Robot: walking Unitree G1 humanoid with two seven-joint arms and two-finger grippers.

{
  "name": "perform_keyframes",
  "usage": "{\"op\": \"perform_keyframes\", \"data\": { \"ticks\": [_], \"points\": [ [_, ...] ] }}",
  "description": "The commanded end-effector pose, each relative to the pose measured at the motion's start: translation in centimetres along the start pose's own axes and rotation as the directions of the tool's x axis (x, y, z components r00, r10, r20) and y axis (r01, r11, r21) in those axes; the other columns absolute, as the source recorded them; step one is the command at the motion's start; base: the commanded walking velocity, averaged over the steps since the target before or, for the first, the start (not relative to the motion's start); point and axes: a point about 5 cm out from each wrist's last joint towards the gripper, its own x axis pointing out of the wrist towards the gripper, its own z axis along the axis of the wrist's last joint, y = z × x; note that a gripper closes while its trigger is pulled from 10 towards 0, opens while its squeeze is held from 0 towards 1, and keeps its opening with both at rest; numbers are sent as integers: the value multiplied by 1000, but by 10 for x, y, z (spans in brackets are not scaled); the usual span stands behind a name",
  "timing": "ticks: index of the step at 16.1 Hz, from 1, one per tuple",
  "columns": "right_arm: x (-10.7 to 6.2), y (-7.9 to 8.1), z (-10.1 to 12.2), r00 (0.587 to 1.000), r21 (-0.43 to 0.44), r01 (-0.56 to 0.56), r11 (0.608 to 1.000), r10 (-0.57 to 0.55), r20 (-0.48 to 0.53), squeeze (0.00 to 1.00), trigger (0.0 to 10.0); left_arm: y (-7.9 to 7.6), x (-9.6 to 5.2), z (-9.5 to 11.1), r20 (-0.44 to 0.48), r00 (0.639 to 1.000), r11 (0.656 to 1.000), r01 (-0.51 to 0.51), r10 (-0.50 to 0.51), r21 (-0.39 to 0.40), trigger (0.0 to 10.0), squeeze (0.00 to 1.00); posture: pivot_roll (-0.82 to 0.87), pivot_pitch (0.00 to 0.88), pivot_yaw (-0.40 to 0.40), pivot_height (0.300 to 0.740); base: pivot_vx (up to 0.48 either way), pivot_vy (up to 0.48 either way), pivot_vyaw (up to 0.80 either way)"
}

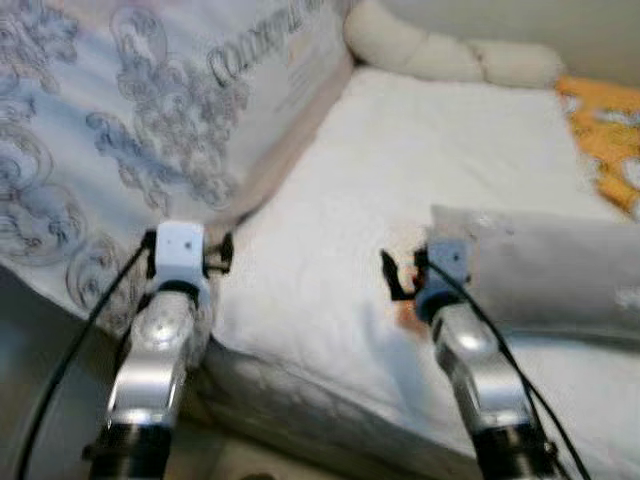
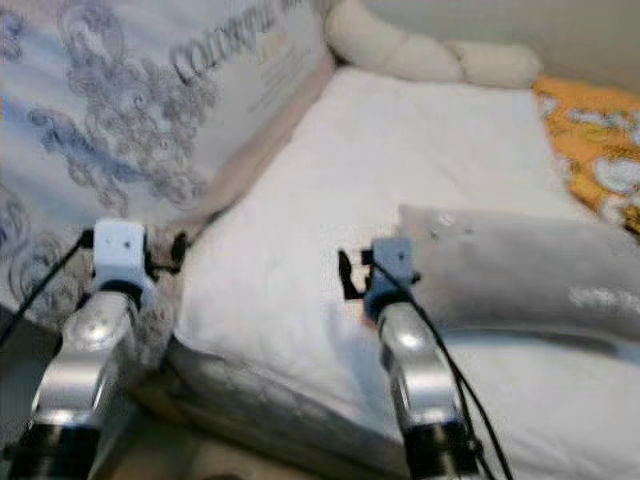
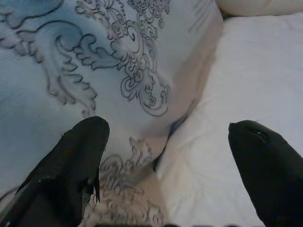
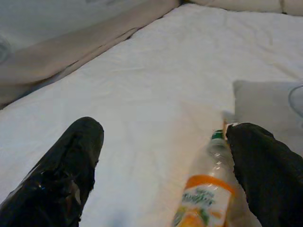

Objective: Clean up the room

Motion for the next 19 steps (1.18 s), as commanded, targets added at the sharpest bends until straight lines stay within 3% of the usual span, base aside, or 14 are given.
{"op": "perform_keyframes", "data": {
  "ticks": [1,7,8,11,12,15,16,17,18,19],
  "points": [
    [-1,-12,-3,999,4,36,999,-36,-18,0,10000,-10,1,4,18,999,999,37,-37,4,10000,0,34,0,9,740,356,0,0],
    [-2,-12,-5,999,44,43,998,-41,-33,0,10000,-14,0,2,4,996,995,92,-92,38,10000,0,31,0,10,740,173,0,0],
    [-2,-14,-7,998,47,53,997,-51,-48,1000,10000,-16,0,2,5,993,992,115,-115,50,10000,0,31,0,8,740,0,0,0],
    [-1,-15,-14,992,23,52,998,-49,-117,1000,10000,-21,-2,3,-4,984,978,178,-178,106,10000,0,33,0,12,740,0,0,0],
    [3,-15,-16,988,5,53,999,-51,-145,1000,10000,-25,-3,2,-26,970,956,244,-243,164,10000,0,35,0,12,740,0,0,0],
    [13,-18,-22,971,-39,59,997,-67,-231,1000,10000,-31,-5,3,-60,933,906,358,-354,227,10000,0,45,0,15,740,0,0,0],
    [20,-25,-29,944,-70,91,993,-108,-312,1000,10000,-33,-4,3,-72,914,879,404,-400,251,10000,0,50,0,16,740,0,0,0],
    [23,-29,-29,936,-85,105,991,-127,-329,996,10000,-35,-5,2,-83,899,862,435,-429,260,10000,0,51,0,17,740,0,0,0],
    [28,-34,-28,929,-113,117,987,-149,-339,0,10000,-39,-8,1,-109,868,826,495,-485,270,10000,0,54,0,19,740,0,0,0],
    [31,-38,-27,926,-125,135,983,-170,-338,0,10000,-40,-11,-2,-131,846,800,531,-516,279,10000,0,55,0,19,740,0,0,0]
  ]
}}
